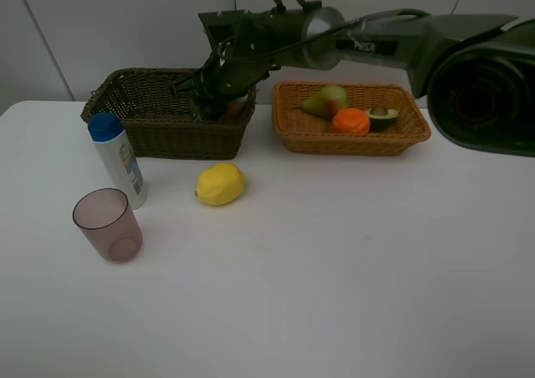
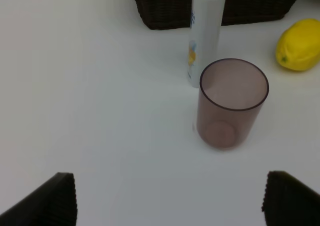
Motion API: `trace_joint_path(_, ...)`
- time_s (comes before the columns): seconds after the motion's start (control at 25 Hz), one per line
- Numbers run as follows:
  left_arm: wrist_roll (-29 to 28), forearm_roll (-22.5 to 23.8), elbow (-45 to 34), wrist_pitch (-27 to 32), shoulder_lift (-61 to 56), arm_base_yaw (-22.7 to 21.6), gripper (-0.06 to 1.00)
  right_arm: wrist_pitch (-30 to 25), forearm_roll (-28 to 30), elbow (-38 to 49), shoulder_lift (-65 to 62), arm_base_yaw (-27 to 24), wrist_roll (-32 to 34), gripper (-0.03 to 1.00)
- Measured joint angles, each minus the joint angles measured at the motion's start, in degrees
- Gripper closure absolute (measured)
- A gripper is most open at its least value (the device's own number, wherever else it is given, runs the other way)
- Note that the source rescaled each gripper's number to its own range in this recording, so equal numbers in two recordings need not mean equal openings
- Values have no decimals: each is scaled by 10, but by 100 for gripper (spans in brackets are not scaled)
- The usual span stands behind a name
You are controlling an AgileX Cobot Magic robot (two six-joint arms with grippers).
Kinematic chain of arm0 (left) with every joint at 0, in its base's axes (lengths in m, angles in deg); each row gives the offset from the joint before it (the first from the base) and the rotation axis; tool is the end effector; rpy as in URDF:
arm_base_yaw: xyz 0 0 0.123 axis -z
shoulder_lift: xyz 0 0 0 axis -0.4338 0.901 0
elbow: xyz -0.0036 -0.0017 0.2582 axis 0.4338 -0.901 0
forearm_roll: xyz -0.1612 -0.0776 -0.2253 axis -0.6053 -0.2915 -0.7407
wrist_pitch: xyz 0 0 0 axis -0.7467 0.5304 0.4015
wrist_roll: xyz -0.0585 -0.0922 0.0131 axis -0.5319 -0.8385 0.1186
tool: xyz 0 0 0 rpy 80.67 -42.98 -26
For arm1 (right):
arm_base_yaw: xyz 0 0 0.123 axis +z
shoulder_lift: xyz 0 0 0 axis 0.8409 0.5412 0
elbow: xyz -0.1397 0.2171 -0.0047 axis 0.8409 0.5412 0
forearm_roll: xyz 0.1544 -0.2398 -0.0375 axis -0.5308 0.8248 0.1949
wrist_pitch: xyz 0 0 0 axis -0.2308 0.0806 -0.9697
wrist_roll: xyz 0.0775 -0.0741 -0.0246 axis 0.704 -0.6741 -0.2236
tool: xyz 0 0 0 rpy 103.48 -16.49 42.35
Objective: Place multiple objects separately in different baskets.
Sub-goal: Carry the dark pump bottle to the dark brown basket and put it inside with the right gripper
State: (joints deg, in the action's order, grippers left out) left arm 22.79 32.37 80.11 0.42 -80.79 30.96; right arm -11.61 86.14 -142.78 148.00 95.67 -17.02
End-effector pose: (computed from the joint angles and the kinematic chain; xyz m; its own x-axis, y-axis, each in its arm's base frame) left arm 0.0782 -0.0145 0.2548 -0.5483 0.0146 -0.8362 0.1273 0.9897 -0.0662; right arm 0.4564 0.3573 0.1279 -0.5311 -0.3907 -0.7518 -0.5879 0.8089 -0.0050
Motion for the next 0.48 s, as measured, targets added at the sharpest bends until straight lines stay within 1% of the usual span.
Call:
trace_joint_path(0.04, 0, 0, 0, 0, 0, 0, -6, 2, 3, 0, 0, 0, 0, 64)
trace_joint_path(0.16, 0, 0, 0, 0, 0, 0, -6, 3, 16, -1, 0, 0, 0, 20)
trace_joint_path(0.2, 0, 0, 0, 0, 0, 0, -6, 3, 18, -1, 0, 0, 0, 12)
trace_joint_path(0.24, 0, 0, 0, 0, 0, 0, -6, 3, 18, -1, 0, 0, 0, 6)
trace_joint_path(0.28, 0, 0, 0, 0, 0, 0, -6, 5, 18, -1, 0, 0, 0, 2)
trace_joint_path(0.36, 0, 0, 0, 0, 0, 0, -6, 6, 15, -1, 0, 0, 0, -1)
trace_joint_path(0.48, 0, 0, 0, 0, 0, 0, -6, 8, 12, -1, 0, 0, 0, -2)
